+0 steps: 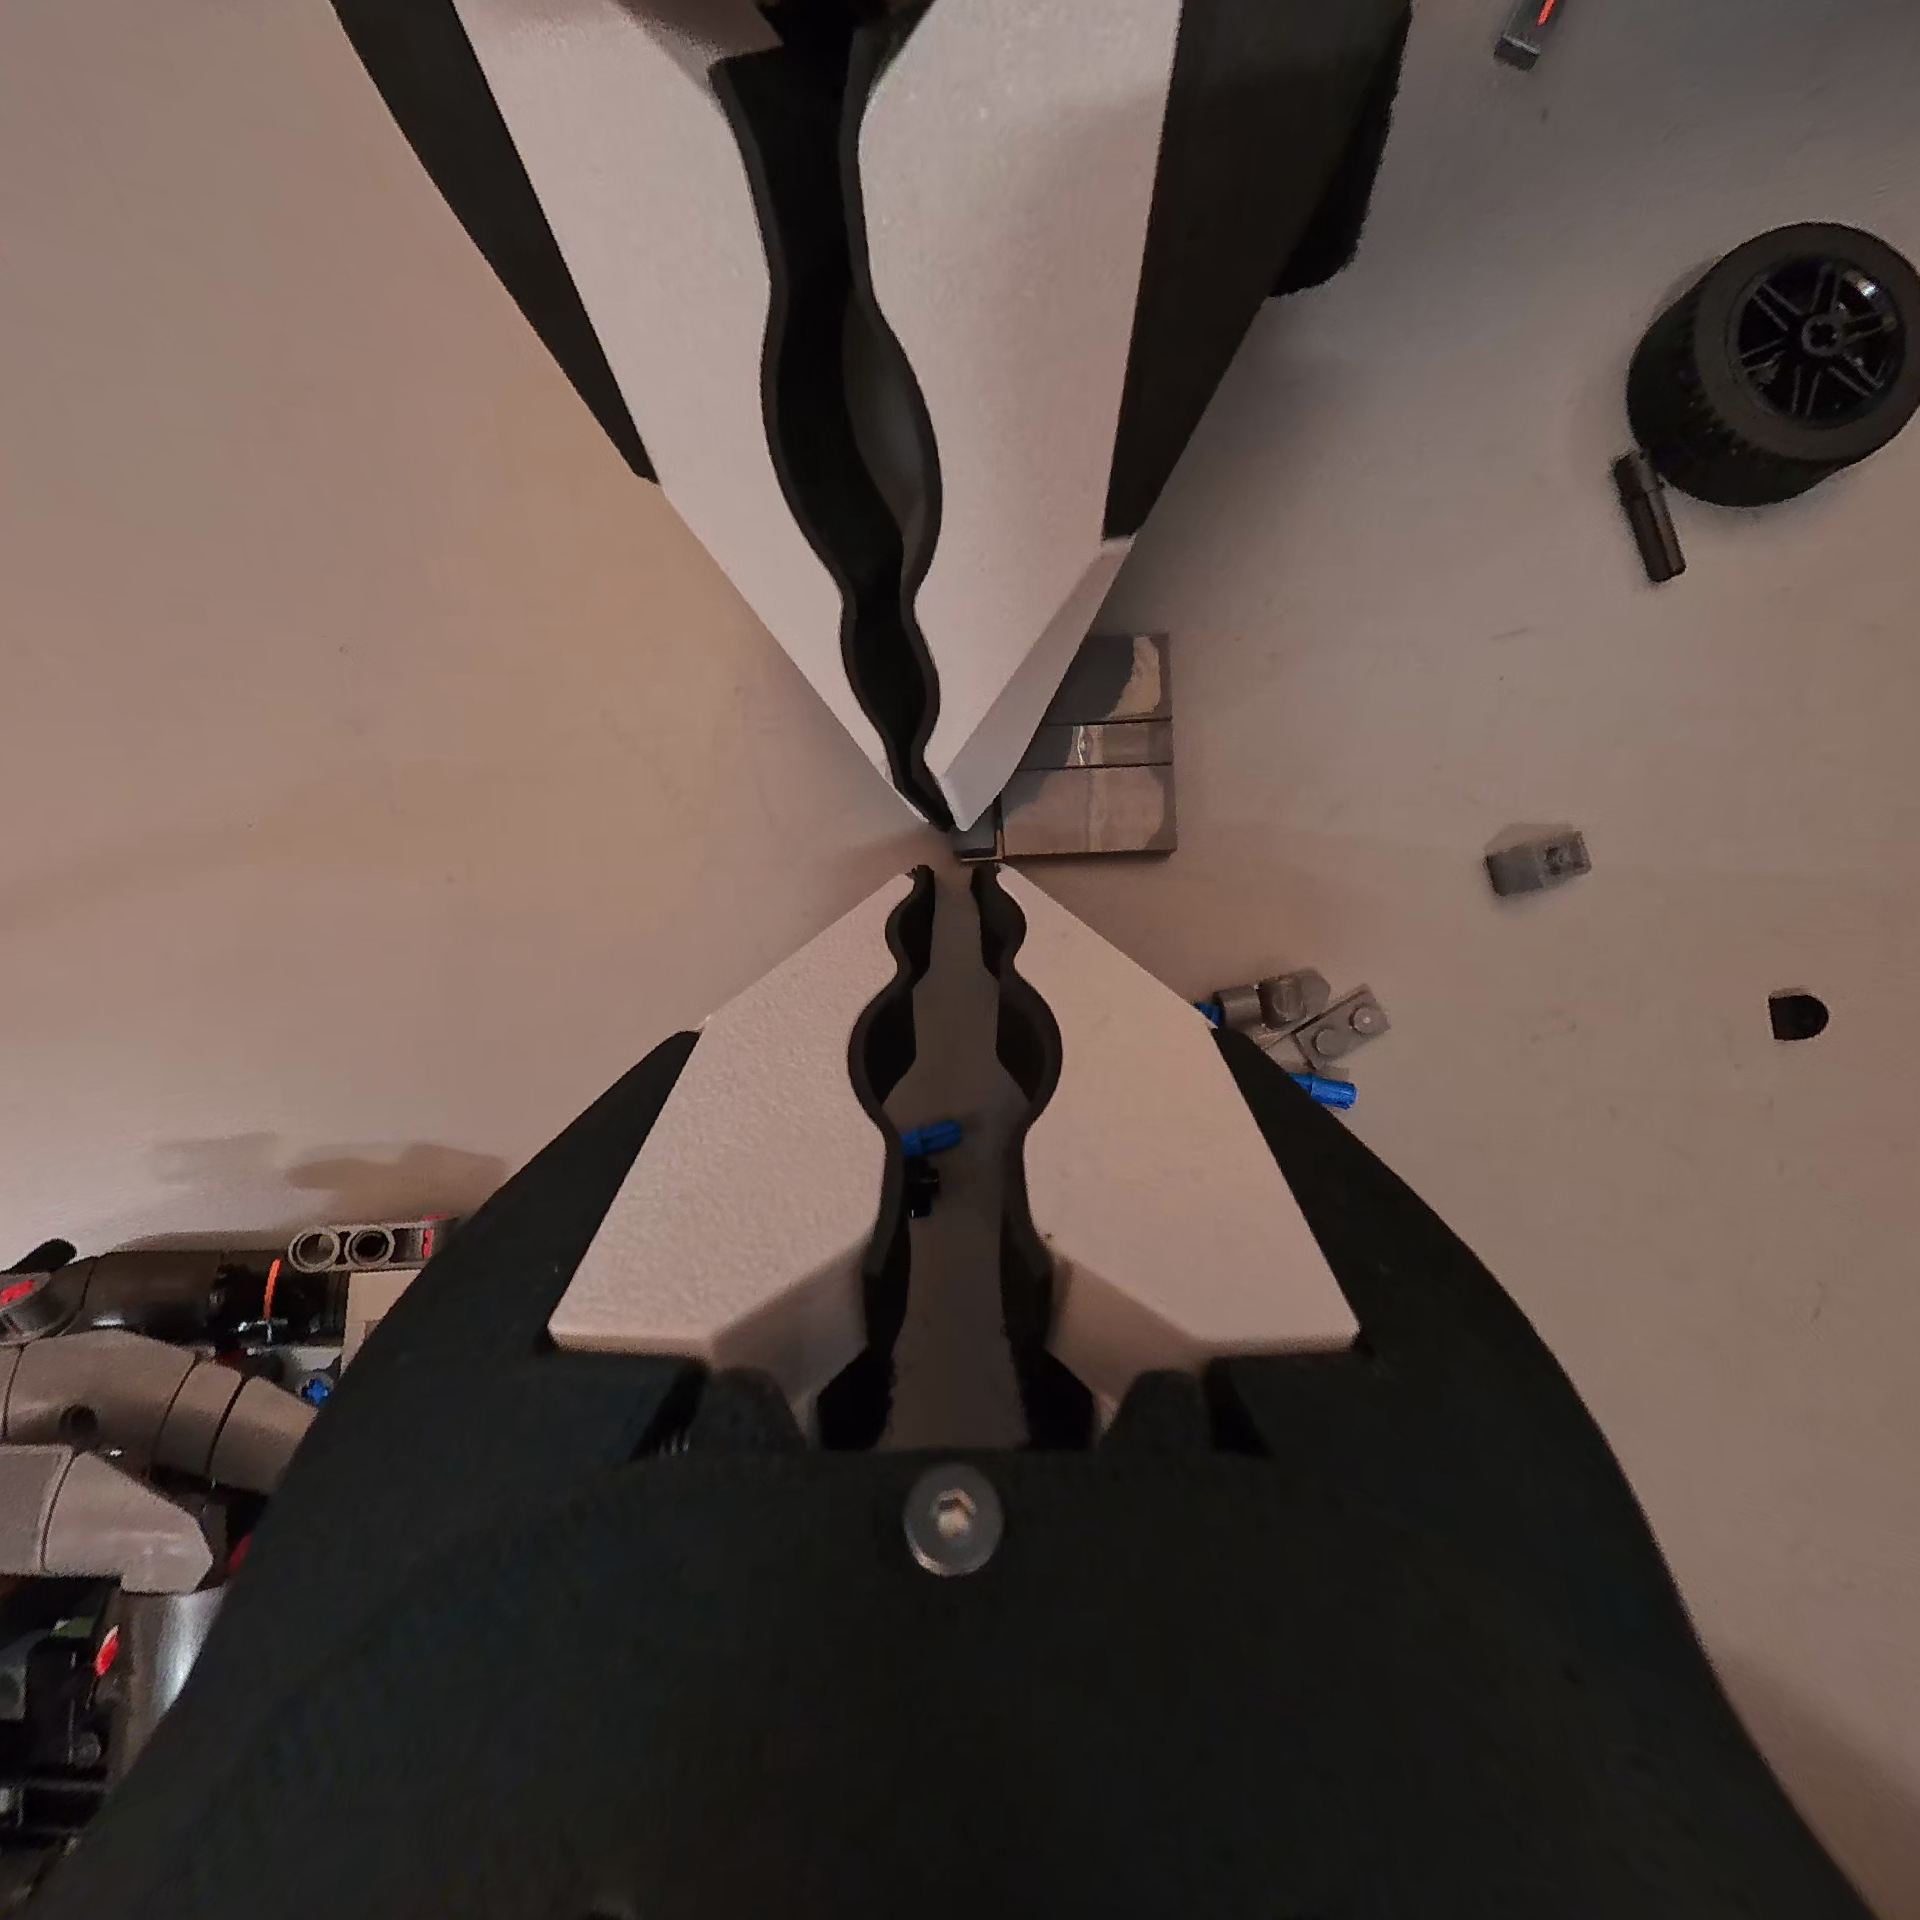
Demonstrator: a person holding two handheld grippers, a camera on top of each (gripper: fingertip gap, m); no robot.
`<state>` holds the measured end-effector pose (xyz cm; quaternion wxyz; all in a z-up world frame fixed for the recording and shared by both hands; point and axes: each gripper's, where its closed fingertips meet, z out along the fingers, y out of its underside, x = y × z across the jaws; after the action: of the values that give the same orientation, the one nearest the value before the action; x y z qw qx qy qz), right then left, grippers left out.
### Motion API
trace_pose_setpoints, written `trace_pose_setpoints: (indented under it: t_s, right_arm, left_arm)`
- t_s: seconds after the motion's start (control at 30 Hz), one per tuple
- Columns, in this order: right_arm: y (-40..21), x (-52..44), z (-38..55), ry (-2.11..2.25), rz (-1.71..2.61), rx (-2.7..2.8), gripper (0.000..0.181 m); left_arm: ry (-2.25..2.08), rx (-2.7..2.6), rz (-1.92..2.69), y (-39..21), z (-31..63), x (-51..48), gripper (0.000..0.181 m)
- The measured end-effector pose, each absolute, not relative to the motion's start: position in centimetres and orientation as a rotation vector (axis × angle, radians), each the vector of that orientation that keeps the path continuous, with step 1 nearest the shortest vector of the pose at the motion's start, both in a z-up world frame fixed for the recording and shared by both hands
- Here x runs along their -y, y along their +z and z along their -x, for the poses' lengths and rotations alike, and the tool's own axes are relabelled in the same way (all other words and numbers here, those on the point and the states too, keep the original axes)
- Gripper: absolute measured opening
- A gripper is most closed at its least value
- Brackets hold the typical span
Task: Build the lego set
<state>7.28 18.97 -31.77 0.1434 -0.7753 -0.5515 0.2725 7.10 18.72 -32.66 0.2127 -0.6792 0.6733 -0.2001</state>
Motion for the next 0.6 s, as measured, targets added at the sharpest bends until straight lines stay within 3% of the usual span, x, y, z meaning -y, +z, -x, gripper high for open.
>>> trace_pose_setpoints:
  t_s: [0.6]
  right_arm:
    - [-31.89, -18.27, -6.81, 0.787, 2.206, 1.642, 0.0]
  left_arm:
    - [-0.556, -1.855, 1.896, -32.67, -6.96, -19.01, 0.003]
